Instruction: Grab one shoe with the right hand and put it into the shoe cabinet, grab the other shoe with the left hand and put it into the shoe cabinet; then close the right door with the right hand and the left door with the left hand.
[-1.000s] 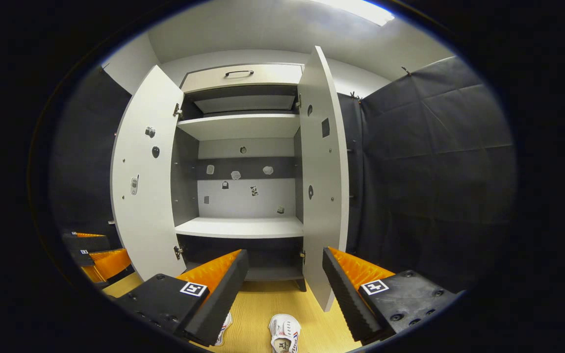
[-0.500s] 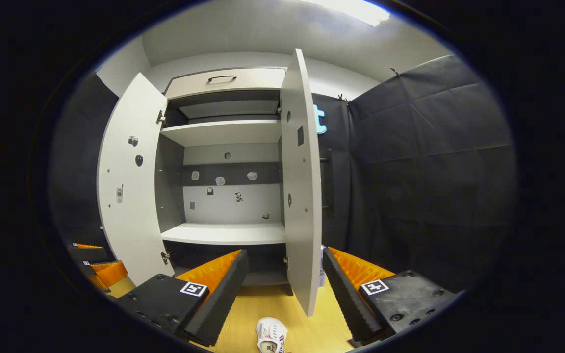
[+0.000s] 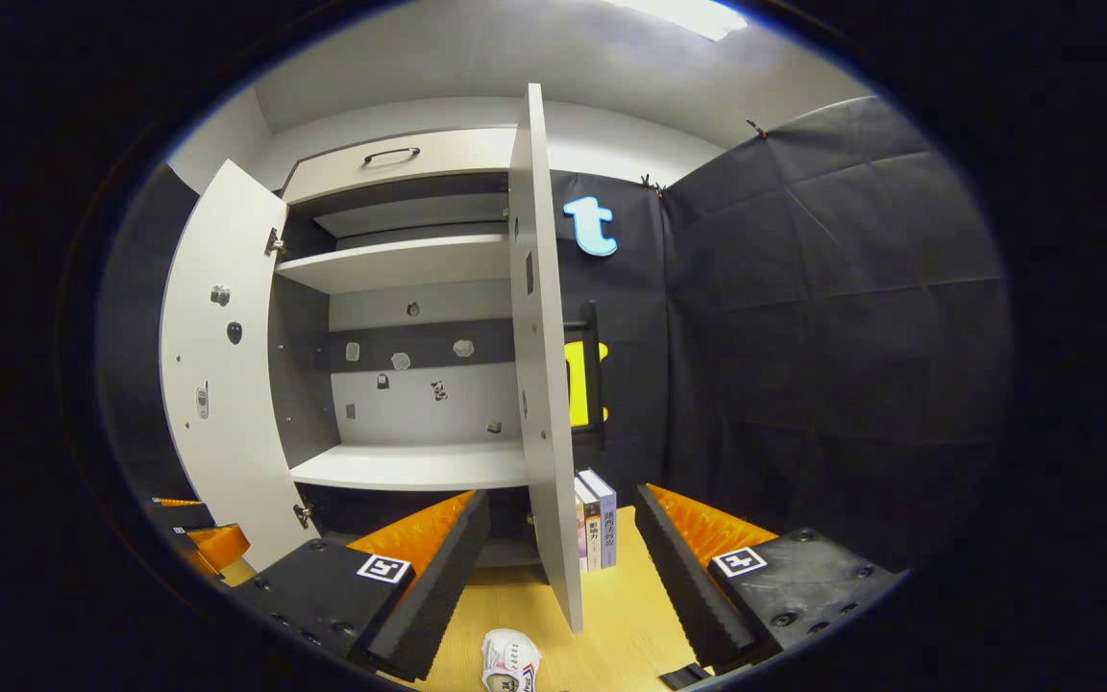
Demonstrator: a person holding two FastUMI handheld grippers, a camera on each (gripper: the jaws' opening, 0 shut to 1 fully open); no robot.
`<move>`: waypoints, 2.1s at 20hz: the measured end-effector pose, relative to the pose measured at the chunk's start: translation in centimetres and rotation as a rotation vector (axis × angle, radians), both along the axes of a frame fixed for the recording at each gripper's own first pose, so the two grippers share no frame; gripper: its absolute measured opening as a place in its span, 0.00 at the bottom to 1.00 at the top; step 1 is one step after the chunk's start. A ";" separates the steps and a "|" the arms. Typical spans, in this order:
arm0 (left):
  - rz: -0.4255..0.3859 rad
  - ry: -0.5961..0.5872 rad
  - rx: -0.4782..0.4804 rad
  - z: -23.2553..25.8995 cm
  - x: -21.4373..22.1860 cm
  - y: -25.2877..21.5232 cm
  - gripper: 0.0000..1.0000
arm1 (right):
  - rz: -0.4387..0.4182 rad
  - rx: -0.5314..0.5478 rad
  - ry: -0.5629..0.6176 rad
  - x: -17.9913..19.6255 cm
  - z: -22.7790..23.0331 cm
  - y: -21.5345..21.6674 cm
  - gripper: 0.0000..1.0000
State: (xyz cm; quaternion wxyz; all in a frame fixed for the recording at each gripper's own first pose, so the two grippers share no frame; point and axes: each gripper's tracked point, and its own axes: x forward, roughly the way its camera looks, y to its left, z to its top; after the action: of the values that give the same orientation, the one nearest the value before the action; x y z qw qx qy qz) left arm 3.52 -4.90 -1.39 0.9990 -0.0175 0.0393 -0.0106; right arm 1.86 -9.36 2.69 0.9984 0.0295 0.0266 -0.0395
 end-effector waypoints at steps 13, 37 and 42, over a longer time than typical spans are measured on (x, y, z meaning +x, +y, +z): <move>0.115 0.182 0.018 -7.2 -0.7 4.7 0.95 | 0.249 0.038 0.560 -0.8 -22.1 9.2 0.99; 0.170 0.381 -0.051 -14.1 -3.2 8.2 0.95 | 0.144 0.140 0.956 -1.7 -44.2 12.7 0.94; 0.177 0.347 -0.046 -12.7 -3.5 8.5 0.95 | 0.079 0.105 0.927 -0.4 -44.7 11.1 0.53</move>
State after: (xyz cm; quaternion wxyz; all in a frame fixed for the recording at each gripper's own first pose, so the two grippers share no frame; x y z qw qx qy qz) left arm 0.02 3.63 -14.07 0.9737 -0.0453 0.2088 0.0795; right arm 1.43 1.75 -41.97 0.8792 0.0580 0.4728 -0.0090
